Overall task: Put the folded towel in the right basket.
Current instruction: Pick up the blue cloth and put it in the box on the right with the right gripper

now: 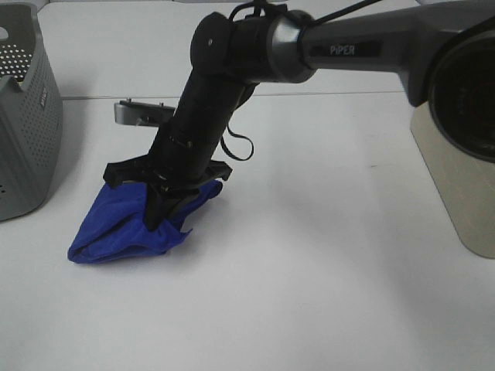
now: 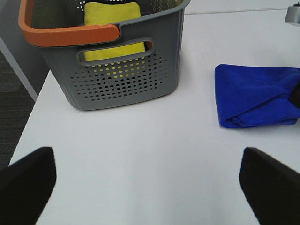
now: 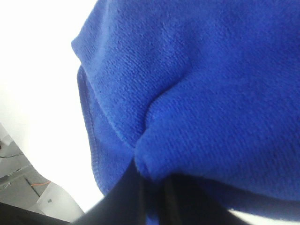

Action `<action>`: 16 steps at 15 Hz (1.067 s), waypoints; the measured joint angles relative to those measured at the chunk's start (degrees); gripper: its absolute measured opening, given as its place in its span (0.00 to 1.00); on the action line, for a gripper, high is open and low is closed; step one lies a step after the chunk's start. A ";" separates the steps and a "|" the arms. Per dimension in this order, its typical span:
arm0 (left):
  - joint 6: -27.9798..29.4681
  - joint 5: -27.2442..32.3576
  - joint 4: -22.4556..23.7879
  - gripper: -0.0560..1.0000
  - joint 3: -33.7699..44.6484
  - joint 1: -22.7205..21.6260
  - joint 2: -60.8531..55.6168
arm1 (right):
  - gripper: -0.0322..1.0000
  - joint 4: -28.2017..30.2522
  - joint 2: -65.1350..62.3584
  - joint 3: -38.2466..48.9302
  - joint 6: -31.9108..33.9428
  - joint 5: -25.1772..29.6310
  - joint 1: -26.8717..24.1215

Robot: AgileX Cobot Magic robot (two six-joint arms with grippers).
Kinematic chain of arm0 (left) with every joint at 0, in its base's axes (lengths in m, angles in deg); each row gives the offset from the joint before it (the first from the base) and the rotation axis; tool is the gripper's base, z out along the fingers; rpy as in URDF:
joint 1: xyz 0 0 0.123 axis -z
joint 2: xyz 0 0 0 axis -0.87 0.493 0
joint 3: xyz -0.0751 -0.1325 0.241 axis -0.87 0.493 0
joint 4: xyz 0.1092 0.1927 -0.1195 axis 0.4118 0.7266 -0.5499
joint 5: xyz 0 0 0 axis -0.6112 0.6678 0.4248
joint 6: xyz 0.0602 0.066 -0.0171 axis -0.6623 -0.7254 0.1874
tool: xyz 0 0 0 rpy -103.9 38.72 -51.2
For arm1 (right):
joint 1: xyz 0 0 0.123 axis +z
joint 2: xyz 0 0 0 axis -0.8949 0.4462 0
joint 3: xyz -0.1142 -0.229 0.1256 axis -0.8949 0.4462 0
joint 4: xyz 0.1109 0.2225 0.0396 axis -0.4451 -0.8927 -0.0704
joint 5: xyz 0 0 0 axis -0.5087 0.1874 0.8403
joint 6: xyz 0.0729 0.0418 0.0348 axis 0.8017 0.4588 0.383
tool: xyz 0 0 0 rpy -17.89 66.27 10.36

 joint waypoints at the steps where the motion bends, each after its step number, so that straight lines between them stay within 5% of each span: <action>1: 0.00 0.00 0.00 0.99 0.00 0.00 0.00 | 0.07 0.06 -1.72 0.00 -0.74 0.00 -0.46; 6: 0.00 0.00 0.00 0.99 0.00 0.00 0.00 | 0.07 -8.59 -15.36 0.00 -6.65 0.80 -8.88; 10: 0.00 0.00 0.00 0.99 0.00 0.00 0.00 | 0.07 -27.67 -26.76 0.00 -13.41 7.45 -26.70; 16: 0.00 0.00 0.00 0.99 0.00 0.00 0.00 | 0.07 -30.37 -33.80 0.00 -13.87 9.80 -50.42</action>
